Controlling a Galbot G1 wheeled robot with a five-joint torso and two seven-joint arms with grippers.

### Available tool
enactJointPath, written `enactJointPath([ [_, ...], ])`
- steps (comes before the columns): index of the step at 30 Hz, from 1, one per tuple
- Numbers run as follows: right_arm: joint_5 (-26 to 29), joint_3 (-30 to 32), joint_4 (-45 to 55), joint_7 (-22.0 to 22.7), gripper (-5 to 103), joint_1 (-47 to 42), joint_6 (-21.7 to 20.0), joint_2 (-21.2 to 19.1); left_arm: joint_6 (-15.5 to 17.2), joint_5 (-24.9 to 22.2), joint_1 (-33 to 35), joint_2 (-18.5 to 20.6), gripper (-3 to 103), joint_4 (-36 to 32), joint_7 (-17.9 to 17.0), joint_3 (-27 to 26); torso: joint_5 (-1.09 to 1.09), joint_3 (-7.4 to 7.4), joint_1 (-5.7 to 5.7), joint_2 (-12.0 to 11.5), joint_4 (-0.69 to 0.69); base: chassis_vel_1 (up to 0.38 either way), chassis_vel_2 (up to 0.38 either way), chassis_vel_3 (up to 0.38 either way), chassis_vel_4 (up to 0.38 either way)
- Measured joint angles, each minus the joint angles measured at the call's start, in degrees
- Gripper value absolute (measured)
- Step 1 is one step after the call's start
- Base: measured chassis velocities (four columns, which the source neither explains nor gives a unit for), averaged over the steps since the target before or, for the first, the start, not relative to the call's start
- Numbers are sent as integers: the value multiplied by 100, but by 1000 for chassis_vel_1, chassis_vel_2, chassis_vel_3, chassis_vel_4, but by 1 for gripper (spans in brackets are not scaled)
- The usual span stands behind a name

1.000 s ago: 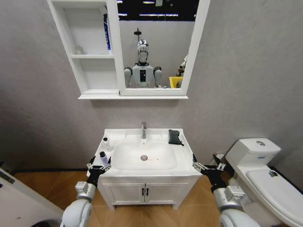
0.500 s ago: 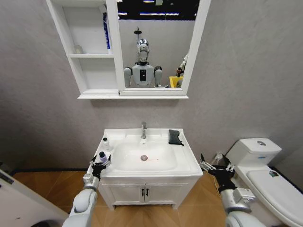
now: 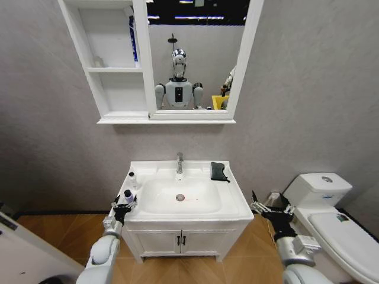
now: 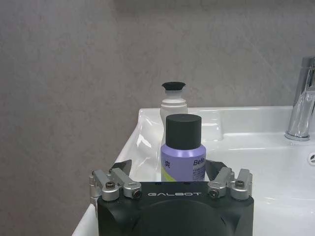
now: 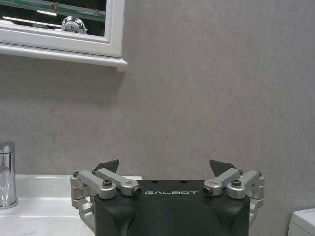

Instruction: Move facial cleanser and shampoo from washbasin to cabinet, then wipe washbasin with towel.

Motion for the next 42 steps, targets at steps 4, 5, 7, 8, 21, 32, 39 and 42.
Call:
enactJointPath([
  [4, 30, 6, 1, 1, 100, -2, 5, -7, 81, -24, -2, 10, 73, -29, -2, 23, 0, 0, 0, 0, 0, 0, 0, 0, 0],
  [5, 44, 10, 1, 2, 100, -3, 17, -10, 91, -23, -8, 9, 67, -29, -12, 30, 0, 0, 0, 0, 0, 0, 0, 0, 0],
  [7, 55, 14, 1, 3, 100, -3, 21, -13, 97, -23, -11, 8, 61, -30, -21, 34, 0, 0, 0, 0, 0, 0, 0, 0, 0],
  [8, 62, 17, 1, 5, 100, 2, 21, -17, 98, -26, -13, 6, 56, -29, -23, 37, 0, 0, 0, 0, 0, 0, 0, 0, 0],
  [21, 48, -64, -37, 19, 100, 33, 32, 18, 1397, -589, 475, 680, 43, -2340, -905, 59, 0, -1, -1, 0, 1, 0, 0, 0, 0],
  [32, -90, -244, -198, -66, 100, 137, 101, 61, 3664, -3956, -1656, 3182, 43, -3623, -2887, 288, 0, 0, 0, 0, -3, 0, 0, 0, 0],
  [39, -135, -254, -239, -97, 100, 171, 123, 141, 3804, -4885, -3176, 4089, 43, -2948, -2917, 705, -1, 0, 0, 0, 1, 0, 0, 0, 0],
  [42, -150, -259, -284, -103, 100, 189, 141, 143, 3802, -5119, -4034, 4192, 43, -2537, -2873, 1148, -2, 1, 0, 0, 0, 0, 0, 0, 0],
])
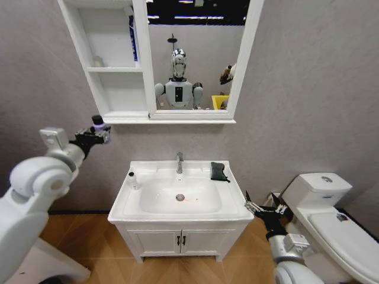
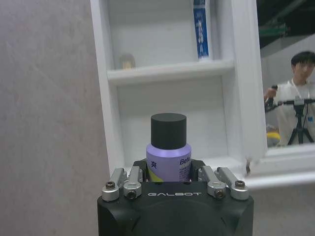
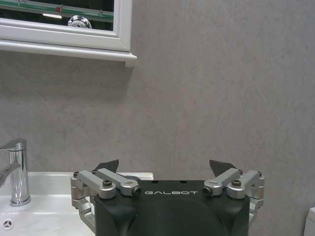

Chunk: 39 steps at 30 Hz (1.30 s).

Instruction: Move facial cleanser and shampoo from washbasin to cabinet, then wipe washbasin with towel.

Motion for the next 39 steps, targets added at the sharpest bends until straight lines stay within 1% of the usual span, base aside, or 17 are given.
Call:
enactJointPath([
  [1, 0, 0, 0, 0, 100, 0, 0, 0, 0, 0, 0, 0, 43, 0, 0, 0, 0, 0, 0, 0, 0, 0, 0, 0, 0],
  [3, -2, -1, -9, -2, 100, 4, 5, -6, -78, -55, -968, -58, 43, 530, 115, 587, 4, 0, 0, 0, -1, 0, 0, 0, 0],
  [4, -2, -1, -9, -2, 100, 4, 5, -6, -78, -55, -968, -58, 43, 530, 115, 587, 4, 0, 0, 0, -1, 0, 0, 0, 0],
  [5, -1, 8, -9, -3, 100, -1, 5, -13, -105, -90, -1502, -199, 43, 921, 198, 1007, 2, 0, 0, 0, -1, 0, 0, 0, 0],
  [6, 1, 17, -11, -3, 100, -6, 5, -17, -112, -112, -1784, -308, 43, 1145, 235, 1238, 1, 0, 0, 0, -1, 0, 0, 0, 0],
  [8, 3, 30, -14, -3, 100, -9, 5, -20, -112, -115, -2008, -418, 43, 1343, 254, 1425, 3, 0, 0, 0, -1, 0, 0, 0, 0],
  [9, 10, 49, -22, -3, 100, -18, 11, -24, -120, -63, -2323, -629, 43, 1670, 300, 1674, 2, 0, 0, 0, -1, 0, 0, 0, 0],
  [11, 21, 81, -53, -3, 100, -24, 33, -24, -199, 298, -2746, -1081, 43, 2267, 444, 1954, 1, 0, 0, 0, -2, 0, 0, 0, 0],
  [12, 21, 81, -53, -3, 100, -24, 33, -24, -199, 298, -2746, -1081, 43, 2267, 444, 1954, 1, 0, 0, 0, -2, 0, 0, 0, 0],
  [15, 22, 91, -116, -2, 100, -8, 79, 17, -418, 996, -3264, -1595, 43, 3189, 850, 2209, 4, 0, 2, 0, -2, 0, 0, 0, 0],
  [16, 22, 91, -116, -2, 100, -8, 79, 17, -418, 996, -3264, -1595, 43, 3189, 850, 2209, 4, 0, 2, 0, -2, 0, 0, 0, 0],
  [18, 24, 92, -139, 0, 100, -19, 103, 42, -533, 1351, -3451, -1795, 43, 3748, 1062, 2255, 4, 0, 1, 0, -2, 0, 0, 0, 0],
  [19, 24, 92, -139, 0, 100, -19, 103, 42, -533, 1351, -3451, -1795, 43, 3748, 1062, 2255, 4, 0, 1, 0, -2, 0, 0, 0, 0],
  [22, 27, 78, -189, 0, 100, -12, 134, 22, -602, 1671, -3496, -1907, 43, 4332, 1236, 2237, 1, 0, 2, -1, 0, 0, 0, 0, 0],
  [27, 35, 57, -223, 0, 100, 70, 135, -29, -602, 1707, -3402, -1878, 43, 4523, 1258, 2170, 1, 0, 1, -1, 5, 0, 0, 0, 0],
  [30, 42, 62, -239, 2, 100, 83, 135, -57, -595, 1660, -3323, -1936, 43, 4581, 1258, 2107, 2, -1, 0, -1, -2, 0, 0, 0, 0],
  [39, 25, 77, -284, 2, 100, -9, 214, -43, -684, 1750, -3294, -2147, 43, 4787, 1247, 2028, 4, -2, -2, 1, -2, 0, 0, 0, 0],
])
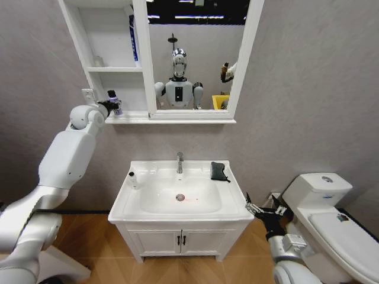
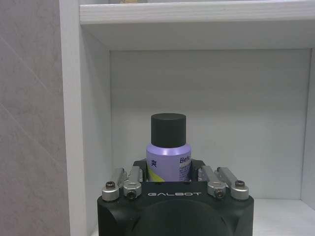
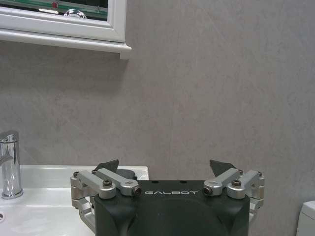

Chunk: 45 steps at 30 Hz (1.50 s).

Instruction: Move facial cleanser and shampoo from washbasin to cabinet, then wipe washbasin with towel.

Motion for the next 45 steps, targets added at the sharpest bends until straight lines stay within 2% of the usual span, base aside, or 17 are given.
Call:
enactJointPath([
  [12, -39, -9, 2, -11, 100, -53, 22, 35, -120, 80, -90, -133, 40, 252, -1, -22, -3, 1, 0, 0, 2, 0, 0, 0, 0],
  [14, -49, -19, 2, -17, 100, -75, 29, 39, -80, 76, -88, -144, 48, 270, -2, -23, -9, 3, 1, 0, 2, 0, 0, 0, 0],
  [15, -49, -19, 2, -17, 100, -75, 29, 39, -80, 76, -88, -144, 48, 270, -2, -23, -9, 3, 1, 0, 2, 0, 0, 0, 0],
  [19, -67, -29, -20, -36, 100, -77, 33, 32, -94, 82, -130, -174, 70, 327, -4, -48, -3, 3, 2, -1, 1, 0, 0, 0, 0],
  [21, -69, -33, -26, -38, 100, -69, 33, 30, -112, 84, -142, -181, 70, 343, -5, -49, -3, 3, 2, 0, 2, 0, 0, 0, 0],
  [23, -73, -43, -37, -40, 100, -42, 33, 28, -203, 93, -179, -204, 81, 376, -9, -75, -3, 2, 2, 0, 1, 0, 0, 0, 0],
  [27, -76, -56, -39, -40, 100, -9, 25, 21, -207, 97, -149, -172, 92, 210, -67, -172, -2, 3, 3, 0, -1, 0, 0, 0, 0],
  [28, -76, -58, -39, -39, 100, 12, 11, 19, -104, 23, -33, -73, 98, -137, -177, -272, -1, 2, 3, -1, 0, 0, 0, 0, 0],
  [29, -76, -58, -39, -39, 100, 12, 11, 19, -104, 23, -33, -73, 98, -137, -177, -272, -1, 2, 3, -1, 0, 0, 0, 0, 0],
  [31, -76, -61, -39, -35, 100, 48, -8, 2, 89, -132, 277, 148, 100, -889, -339, -453, -2, 1, 2, -1, 2, 0, 0, 0, 0],
  [32, -76, -61, -39, -35, 100, 48, -8, 2, 89, -132, 277, 148, 100, -889, -339, -453, -2, 1, 2, -1, 2, 0, 0, 0, 0],
  [34, -80, -87, -69, -27, 100, 82, -18, -2, 243, -429, 944, 518, 100, -1891, -635, -780, -1, 0, 1, 0, 1, 0, 0, 0, 0],
  [35, -80, -87, -69, -27, 100, 82, -18, -2, 243, -429, 944, 518, 100, -1891, -635, -780, -1, 0, 1, 0, 1, 0, 0, 0, 0],
  [38, -102, -128, -123, -25, 100, 88, -14, 11, 401, -915, 1954, 948, 100, -3206, -1115, -1218, -5, 1, 2, -1, 7, 0, 0, 0, 0],
  [39, -102, -128, -123, -25, 100, 88, -14, 11, 401, -915, 1954, 948, 100, -3206, -1115, -1218, -5, 1, 2, -1, 7, 0, 0, 0, 0],
  [41, -128, -151, -164, -28, 100, 88, 9, 31, 453, -1173, 2937, 1067, 100, -4185, -1568, -1526, -1, -1, -1, 0, 1, 0, 0, 0, 0],
  [45, -129, -158, -169, -28, 100, 86, 21, 42, 440, -898, 3671, 1013, 100, -4486, -1666, -1623, -2, 0, -1, 0, 0, 0, 0, 0, 0],
])
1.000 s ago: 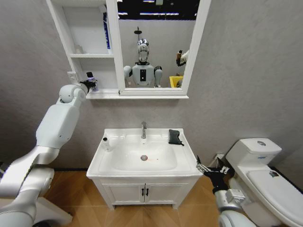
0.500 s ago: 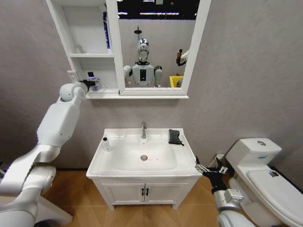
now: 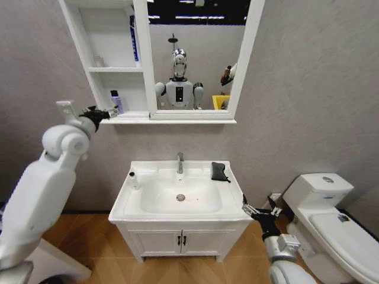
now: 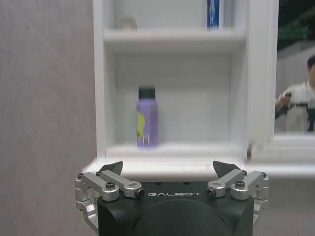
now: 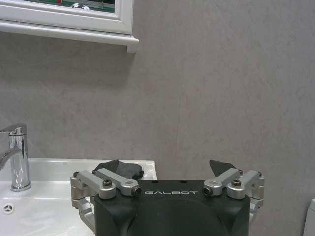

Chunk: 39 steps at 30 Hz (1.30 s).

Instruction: Move facial cleanser and shampoo from washbasin to cabinet, then wipe washbasin with towel.

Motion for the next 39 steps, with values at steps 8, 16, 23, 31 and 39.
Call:
enactJointPath([
  [8, 47, 90, -23, -5, 100, -177, 164, -42, -1334, 2346, 2294, -1015, 100, 442, 703, -198, -1, 1, 1, 0, 2, 0, 0, 0, 0],
  [16, 40, 71, -28, -14, 100, -171, 207, -6, -1634, 2918, 2590, -1493, 100, 1086, 985, -127, 1, 1, 2, 0, 1, 0, 0, 0, 0],
  [23, 43, 91, 17, -10, 100, -134, 188, -11, -1671, 3109, 2468, -1760, 100, 1634, 1113, 0, 0, 1, 2, 0, 2, 0, 0, 0, 0],
  [31, 44, 87, 10, -5, 100, -129, 183, -11, -1743, 3362, 2095, -2100, 100, 2326, 1226, 51, 0, 2, 2, -1, 1, 0, 0, 0, 0],
  [39, 44, 136, 12, 10, 100, -91, 165, -16, -1915, 3561, 1899, -2273, 100, 2714, 1265, 95, 0, 2, 2, -1, 2, 0, 0, 0, 0],
])
